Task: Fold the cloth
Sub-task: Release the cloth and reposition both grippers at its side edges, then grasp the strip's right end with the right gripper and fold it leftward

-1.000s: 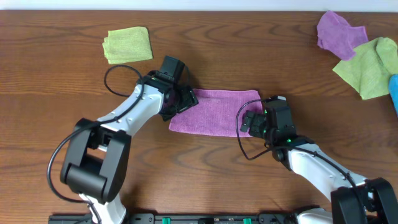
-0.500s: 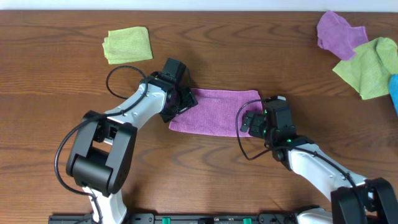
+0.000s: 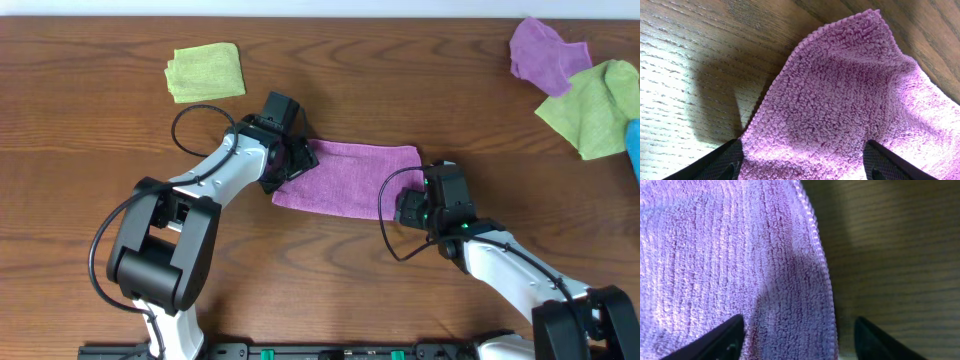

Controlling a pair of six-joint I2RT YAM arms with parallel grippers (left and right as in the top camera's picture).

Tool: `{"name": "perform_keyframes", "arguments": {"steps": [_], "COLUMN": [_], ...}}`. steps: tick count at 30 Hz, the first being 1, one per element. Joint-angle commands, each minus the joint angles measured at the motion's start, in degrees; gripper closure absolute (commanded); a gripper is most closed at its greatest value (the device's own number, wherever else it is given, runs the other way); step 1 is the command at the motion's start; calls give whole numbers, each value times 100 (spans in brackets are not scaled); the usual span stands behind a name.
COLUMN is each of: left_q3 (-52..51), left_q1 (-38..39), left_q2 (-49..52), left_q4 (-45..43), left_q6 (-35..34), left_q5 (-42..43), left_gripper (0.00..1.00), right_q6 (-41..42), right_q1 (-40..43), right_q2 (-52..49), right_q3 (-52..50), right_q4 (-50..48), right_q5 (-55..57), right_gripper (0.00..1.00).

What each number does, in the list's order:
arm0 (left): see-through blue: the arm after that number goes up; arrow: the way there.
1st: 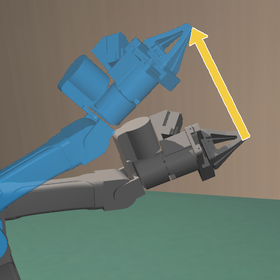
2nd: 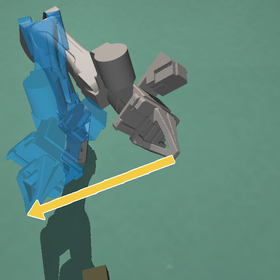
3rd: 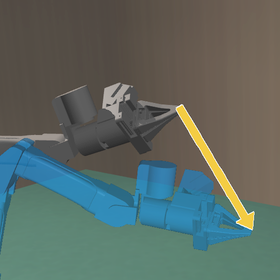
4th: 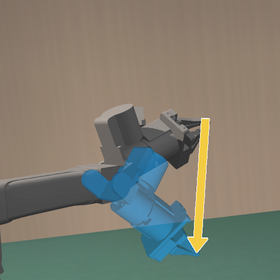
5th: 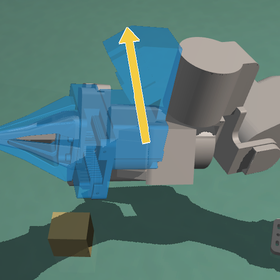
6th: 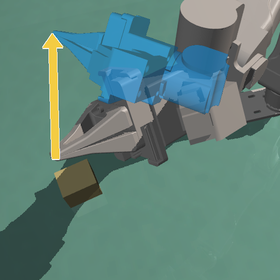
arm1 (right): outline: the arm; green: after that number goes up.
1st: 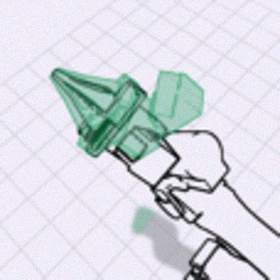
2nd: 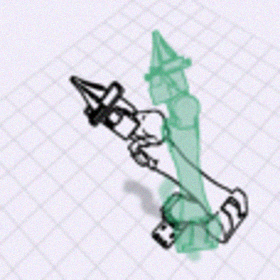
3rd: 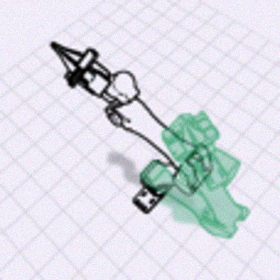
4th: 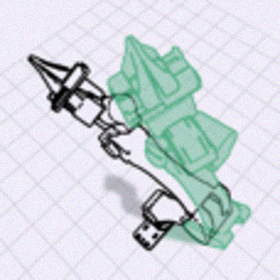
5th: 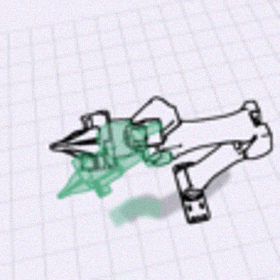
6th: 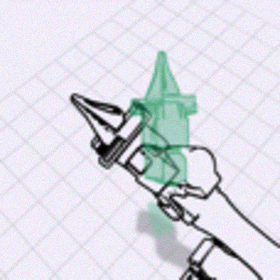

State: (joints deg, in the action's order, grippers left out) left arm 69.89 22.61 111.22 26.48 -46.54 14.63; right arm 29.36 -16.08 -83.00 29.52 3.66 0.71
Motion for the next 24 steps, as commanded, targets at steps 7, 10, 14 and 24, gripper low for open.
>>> {"name": "perform_keyframes", "arguments": {"steps": [7,10,14,24], "left_q3": [35,35,35,35], "left_q1": [-9,-9,-9,-9], "left_q2": [192,192,192,192], "left_q4": [-20,-20,-20,-20], "left_q6": [-22,-22,-22,-15], "left_q5": [26,26,26,26], "left_gripper": [21,21,21,21], "right_q6": [-31,-28,-22,-160], "right_q1": [46,46,46,33], "right_q2": [-719,-831,-841,-824], "right_q3": [81,81,81,293], "right_q4": [-581,-763,-828,-774], "right_q5": [44,-70,-286,-614], "right_gripper": [27,43,66,98]}}
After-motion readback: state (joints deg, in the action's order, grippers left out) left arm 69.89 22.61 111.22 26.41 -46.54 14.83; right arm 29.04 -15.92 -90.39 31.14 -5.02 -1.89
